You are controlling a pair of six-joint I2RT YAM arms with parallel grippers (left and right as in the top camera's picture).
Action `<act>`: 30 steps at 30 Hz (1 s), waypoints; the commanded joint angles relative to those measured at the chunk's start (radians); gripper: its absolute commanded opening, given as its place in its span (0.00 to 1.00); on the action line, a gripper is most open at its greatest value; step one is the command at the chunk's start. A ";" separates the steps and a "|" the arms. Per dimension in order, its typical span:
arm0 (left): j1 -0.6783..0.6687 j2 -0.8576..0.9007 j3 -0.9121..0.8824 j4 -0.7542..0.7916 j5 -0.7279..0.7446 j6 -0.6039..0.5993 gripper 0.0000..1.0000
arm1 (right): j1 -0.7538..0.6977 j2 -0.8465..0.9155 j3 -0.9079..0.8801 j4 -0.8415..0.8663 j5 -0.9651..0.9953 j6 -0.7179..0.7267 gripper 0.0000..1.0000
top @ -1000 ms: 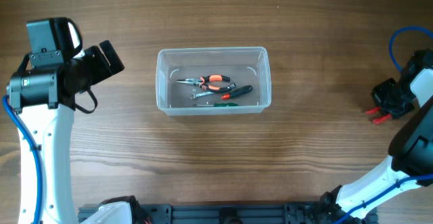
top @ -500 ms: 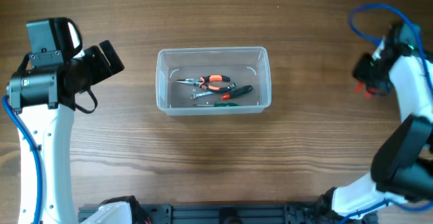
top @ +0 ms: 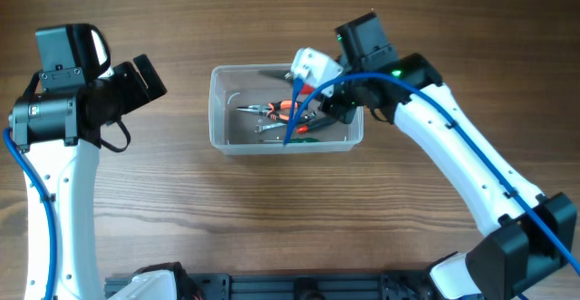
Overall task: Pack container
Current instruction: 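Place the red shears into the container and release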
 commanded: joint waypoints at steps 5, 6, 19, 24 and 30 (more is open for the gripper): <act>0.005 0.003 -0.001 -0.001 -0.006 -0.002 1.00 | 0.018 0.186 0.023 0.011 -0.153 -0.122 0.04; 0.005 0.003 -0.001 -0.001 -0.006 -0.002 1.00 | 0.018 0.219 0.023 0.015 -0.153 -0.122 0.04; 0.005 0.003 -0.001 -0.005 -0.006 -0.002 1.00 | 0.018 0.319 0.054 0.041 -0.084 0.020 0.55; 0.003 0.003 -0.001 0.034 -0.005 0.013 1.00 | 0.016 0.211 0.181 0.050 0.113 0.097 0.62; -0.084 0.019 -0.001 0.153 -0.018 0.108 1.00 | -0.127 0.116 0.352 0.201 0.226 0.265 1.00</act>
